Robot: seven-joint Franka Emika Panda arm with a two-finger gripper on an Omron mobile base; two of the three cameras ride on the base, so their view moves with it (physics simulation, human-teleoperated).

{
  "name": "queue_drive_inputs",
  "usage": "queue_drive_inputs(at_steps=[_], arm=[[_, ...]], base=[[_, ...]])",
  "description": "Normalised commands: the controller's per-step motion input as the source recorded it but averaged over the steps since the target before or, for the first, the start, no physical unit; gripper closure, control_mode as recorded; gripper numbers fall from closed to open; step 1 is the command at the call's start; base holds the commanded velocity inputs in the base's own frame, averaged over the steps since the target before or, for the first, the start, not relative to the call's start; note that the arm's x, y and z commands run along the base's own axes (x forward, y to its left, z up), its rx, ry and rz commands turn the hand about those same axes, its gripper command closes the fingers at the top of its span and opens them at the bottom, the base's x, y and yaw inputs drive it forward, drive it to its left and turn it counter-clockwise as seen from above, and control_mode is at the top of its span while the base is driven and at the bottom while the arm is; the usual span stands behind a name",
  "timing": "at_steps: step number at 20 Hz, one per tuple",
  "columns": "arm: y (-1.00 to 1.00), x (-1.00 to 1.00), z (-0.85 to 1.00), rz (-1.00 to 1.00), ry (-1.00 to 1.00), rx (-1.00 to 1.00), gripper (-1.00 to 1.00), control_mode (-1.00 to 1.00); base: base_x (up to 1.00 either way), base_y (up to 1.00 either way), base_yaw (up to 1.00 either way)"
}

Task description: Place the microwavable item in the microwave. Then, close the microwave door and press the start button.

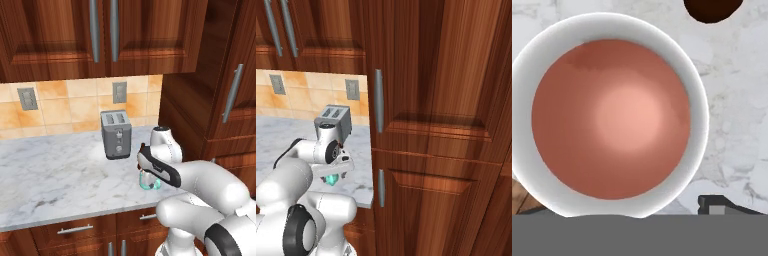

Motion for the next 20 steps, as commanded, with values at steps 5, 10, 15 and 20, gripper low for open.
queue_drive_inputs(at_steps=[5, 10, 15, 20], arm=[[0.0, 0.0, -0.09, 0.0, 0.01, 0.0, 1.0, -1.0], [0.0, 0.0, -0.05, 0.0, 0.0, 0.0, 1.0, -1.0], [0.0, -0.08, 0.0, 0.0, 0.0, 0.0, 1.0, -1.0], [-0.01, -0.64, 0.52, 0.01, -0.08, 0.0, 1.0, -1.0]], base=[[0.0, 0.0, 0.0], [0.0, 0.0, 0.0], [0.0, 0.0, 0.0], [0.0, 0.0, 0.0]])
